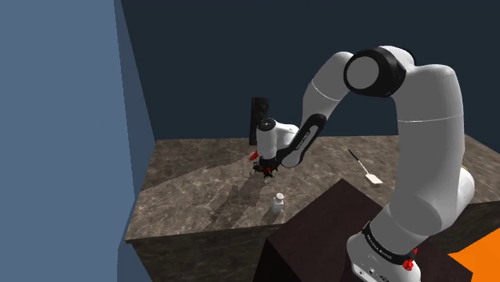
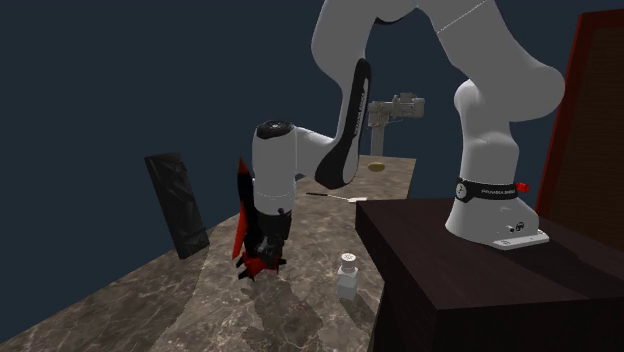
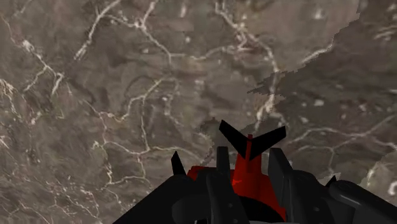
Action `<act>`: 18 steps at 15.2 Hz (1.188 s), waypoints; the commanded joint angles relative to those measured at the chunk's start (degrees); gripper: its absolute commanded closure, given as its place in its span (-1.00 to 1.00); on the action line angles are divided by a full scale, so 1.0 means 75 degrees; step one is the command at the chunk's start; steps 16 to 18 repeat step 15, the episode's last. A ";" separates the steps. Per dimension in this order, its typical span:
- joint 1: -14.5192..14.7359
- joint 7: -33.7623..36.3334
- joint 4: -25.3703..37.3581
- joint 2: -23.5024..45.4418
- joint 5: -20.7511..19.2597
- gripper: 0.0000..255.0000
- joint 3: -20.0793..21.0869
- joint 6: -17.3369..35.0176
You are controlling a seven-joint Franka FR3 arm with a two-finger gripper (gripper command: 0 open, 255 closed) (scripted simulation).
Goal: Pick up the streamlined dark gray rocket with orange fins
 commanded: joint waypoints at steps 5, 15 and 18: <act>-0.0243 -0.0458 -0.0286 -0.0630 0.0443 1.00 0.0317 -0.0322; -0.0554 -0.1145 -0.0597 -0.1492 0.1154 1.00 0.0749 -0.0797; -0.0554 -0.1145 -0.0597 -0.1492 0.1154 1.00 0.0749 -0.0797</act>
